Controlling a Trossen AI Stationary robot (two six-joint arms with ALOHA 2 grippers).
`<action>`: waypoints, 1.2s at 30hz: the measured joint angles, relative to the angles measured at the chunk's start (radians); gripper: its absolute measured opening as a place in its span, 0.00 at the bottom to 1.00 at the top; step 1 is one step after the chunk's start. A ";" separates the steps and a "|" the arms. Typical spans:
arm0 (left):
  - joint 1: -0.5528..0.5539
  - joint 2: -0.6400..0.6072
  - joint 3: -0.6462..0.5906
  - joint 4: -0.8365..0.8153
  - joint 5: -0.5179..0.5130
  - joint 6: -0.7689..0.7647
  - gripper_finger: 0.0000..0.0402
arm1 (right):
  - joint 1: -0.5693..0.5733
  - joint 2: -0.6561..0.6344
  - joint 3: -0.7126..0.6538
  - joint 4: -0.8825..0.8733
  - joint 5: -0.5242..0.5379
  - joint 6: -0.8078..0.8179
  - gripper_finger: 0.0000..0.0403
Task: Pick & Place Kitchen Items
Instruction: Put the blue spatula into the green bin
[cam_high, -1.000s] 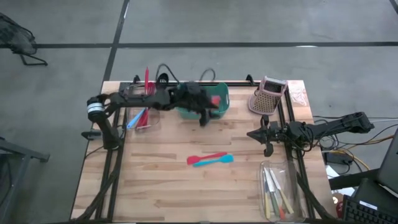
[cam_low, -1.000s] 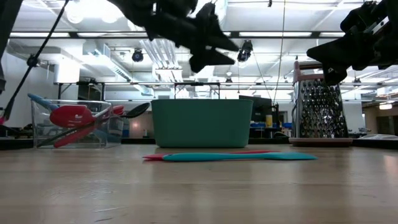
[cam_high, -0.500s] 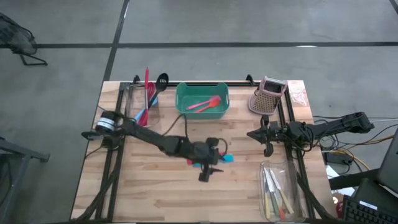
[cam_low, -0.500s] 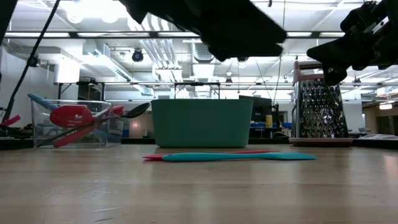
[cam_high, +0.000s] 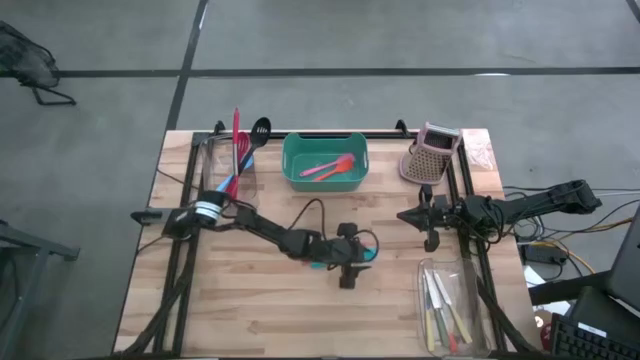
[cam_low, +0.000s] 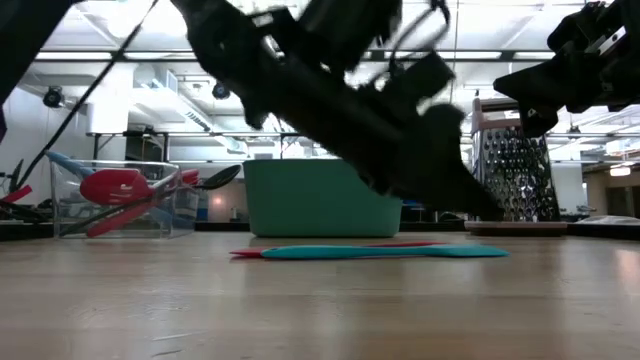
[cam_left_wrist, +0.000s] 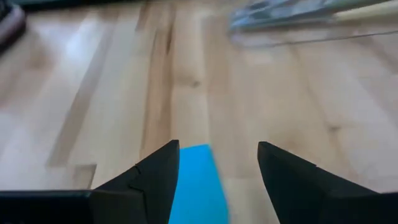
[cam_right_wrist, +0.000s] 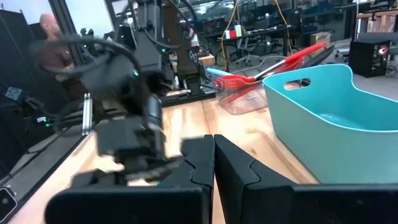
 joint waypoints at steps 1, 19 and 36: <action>0.008 0.010 0.006 -0.005 0.012 -0.017 0.55 | 0.000 0.000 0.000 0.000 0.000 0.000 0.02; 0.083 0.099 0.045 -0.098 0.106 -0.084 0.50 | 0.000 0.001 0.000 0.000 0.000 0.000 0.02; 0.083 0.045 0.039 -0.156 0.309 -0.029 0.07 | 0.000 0.001 0.000 -0.001 0.000 0.000 0.02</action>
